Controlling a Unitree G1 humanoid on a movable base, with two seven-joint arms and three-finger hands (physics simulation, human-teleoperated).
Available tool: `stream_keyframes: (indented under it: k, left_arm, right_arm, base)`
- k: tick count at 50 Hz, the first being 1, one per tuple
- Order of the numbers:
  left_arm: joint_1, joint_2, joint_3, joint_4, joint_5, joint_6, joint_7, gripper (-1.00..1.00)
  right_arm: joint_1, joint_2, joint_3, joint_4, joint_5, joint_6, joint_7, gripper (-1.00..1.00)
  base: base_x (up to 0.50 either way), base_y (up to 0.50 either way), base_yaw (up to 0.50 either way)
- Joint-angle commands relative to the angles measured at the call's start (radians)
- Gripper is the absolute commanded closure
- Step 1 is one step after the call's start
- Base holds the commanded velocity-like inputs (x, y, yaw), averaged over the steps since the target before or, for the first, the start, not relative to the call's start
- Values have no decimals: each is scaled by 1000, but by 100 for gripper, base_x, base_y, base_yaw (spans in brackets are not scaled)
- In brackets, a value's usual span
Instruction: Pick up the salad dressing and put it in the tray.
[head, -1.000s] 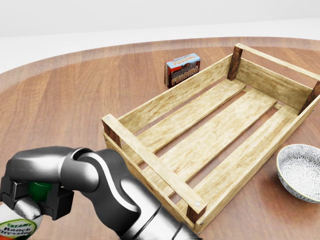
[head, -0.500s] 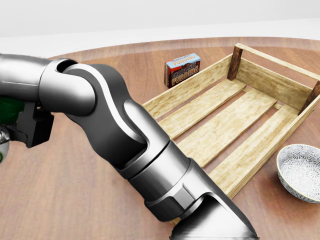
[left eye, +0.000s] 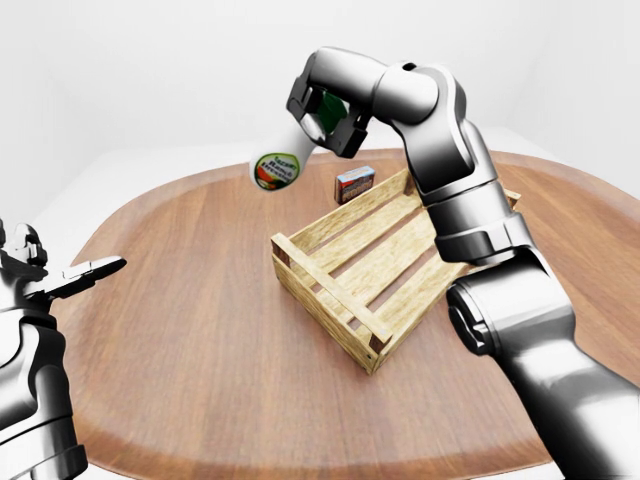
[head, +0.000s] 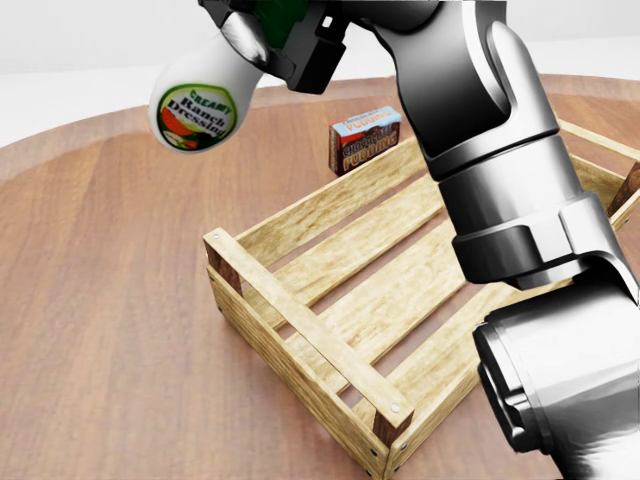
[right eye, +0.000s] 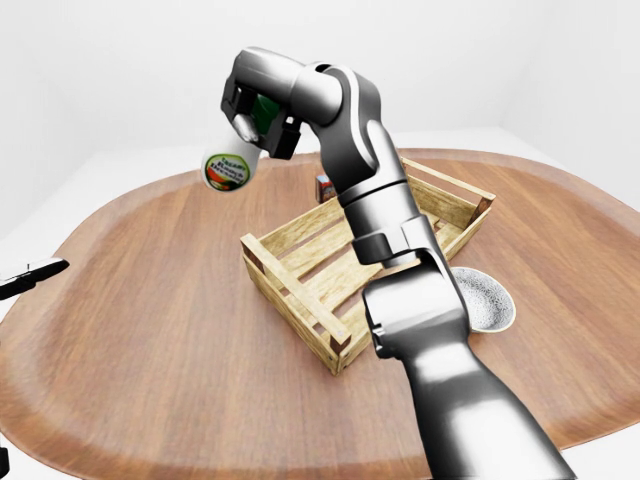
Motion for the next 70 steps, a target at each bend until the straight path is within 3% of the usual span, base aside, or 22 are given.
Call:
stream_keyframes:
  k: [1,6,9,18,26,36,46,56,70]
  left_arm:
    - [2,0,0,-3,2,0,-1,-100]
    - [1,1,1,-6,3,0,0,-100]
    - [3,-2,-2,-8,7,0,-1,-100]
    - [3,-3,2,-15,10,0,-1,-100]
    - [6,-1,6,-15,8,0,-5,-100]
    - [2,-3,-1,-1,10,0,-4,-100]
    - [4,-3,-1,-3,9,0,-4,-100]
    - [3,-2,-1,7,10,0,-6,-100]
    - [3,-7,-5,7,14,0,-9,-100]
  right_arm:
    - [40,-207,-61,-18,-63,0,0,96]
    - [121,-278,-112,5,-173,0,0,96]
    - [121,-320,-155,147,-190,0,0,98]
    - [80,-375,-138,506,-267,0,0,100]
    - [132,-353,-125,643,-327,0,0,100]
    - [210,-297,-163,685,-289,0,0,100]
    - [252,-252,-145,696,-302,0,0,100]
    - [308,-232,-130,712,-388,0,-283,100]
    - [335,-211,-124,717,-453,0,-409,99]
  base:
    - [0,0,0]
    - [0,0,0]
    - [0,0,0]
    - [0,0,0]
    - [0,0,0]
    - [0,0,0]
    - [0,0,0]
    - [0,0,0]
    - [0,0,0]
